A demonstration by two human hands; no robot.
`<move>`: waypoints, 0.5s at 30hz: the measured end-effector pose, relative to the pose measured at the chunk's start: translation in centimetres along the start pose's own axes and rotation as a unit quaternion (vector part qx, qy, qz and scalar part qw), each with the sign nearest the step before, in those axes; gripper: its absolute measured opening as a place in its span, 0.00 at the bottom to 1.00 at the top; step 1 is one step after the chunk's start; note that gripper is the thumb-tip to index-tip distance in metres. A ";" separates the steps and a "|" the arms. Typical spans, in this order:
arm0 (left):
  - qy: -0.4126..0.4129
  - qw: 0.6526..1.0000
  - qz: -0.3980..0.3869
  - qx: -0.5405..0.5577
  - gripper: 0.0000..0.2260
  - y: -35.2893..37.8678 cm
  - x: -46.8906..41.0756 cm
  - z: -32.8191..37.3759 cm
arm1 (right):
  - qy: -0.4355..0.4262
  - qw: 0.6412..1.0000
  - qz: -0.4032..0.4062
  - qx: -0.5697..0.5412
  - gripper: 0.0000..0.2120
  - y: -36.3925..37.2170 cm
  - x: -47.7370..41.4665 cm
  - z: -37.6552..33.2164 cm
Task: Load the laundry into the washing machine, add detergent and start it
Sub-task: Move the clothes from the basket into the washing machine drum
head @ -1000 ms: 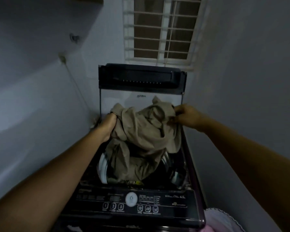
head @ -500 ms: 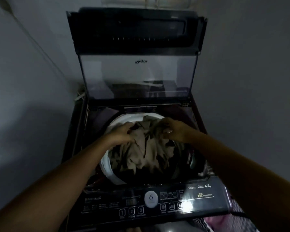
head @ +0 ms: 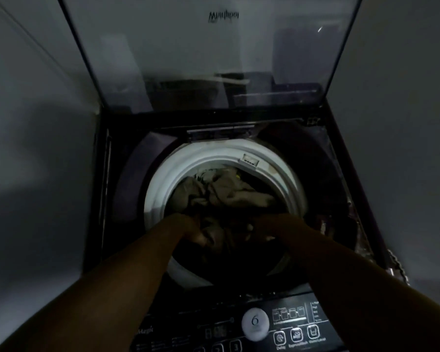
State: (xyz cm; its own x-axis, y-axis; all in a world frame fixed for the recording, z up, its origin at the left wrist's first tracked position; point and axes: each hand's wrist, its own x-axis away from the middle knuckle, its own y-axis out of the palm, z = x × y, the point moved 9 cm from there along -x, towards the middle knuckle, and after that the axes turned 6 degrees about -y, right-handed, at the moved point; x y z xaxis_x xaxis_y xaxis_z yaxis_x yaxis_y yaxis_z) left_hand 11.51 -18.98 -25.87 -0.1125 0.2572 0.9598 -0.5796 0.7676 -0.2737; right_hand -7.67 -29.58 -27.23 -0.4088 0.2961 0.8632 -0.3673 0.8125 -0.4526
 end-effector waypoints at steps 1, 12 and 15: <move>-0.015 0.999 -0.029 -0.039 0.33 0.9 -0.5 -0.3 | -0.018 0.997 -0.070 -0.040 0.21 3.3 -0.7 1.1; 0.024 0.992 0.019 -0.123 0.27 -1.6 2.4 3.1 | -0.125 0.958 0.199 -0.165 0.16 -6.3 3.3 -5.6; 0.028 0.986 -0.004 -0.163 0.26 0.3 0.6 3.3 | -0.171 0.972 0.158 -0.015 0.26 -9.1 1.7 -7.6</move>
State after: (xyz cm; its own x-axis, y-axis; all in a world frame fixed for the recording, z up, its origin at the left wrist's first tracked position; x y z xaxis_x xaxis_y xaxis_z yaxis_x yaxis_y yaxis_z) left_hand 8.60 -20.51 -25.20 -0.0590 0.2756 0.9595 -0.2897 0.9151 -0.2806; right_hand 1.29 -32.63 -19.96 -0.7527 0.3544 0.5548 -0.1553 0.7234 -0.6727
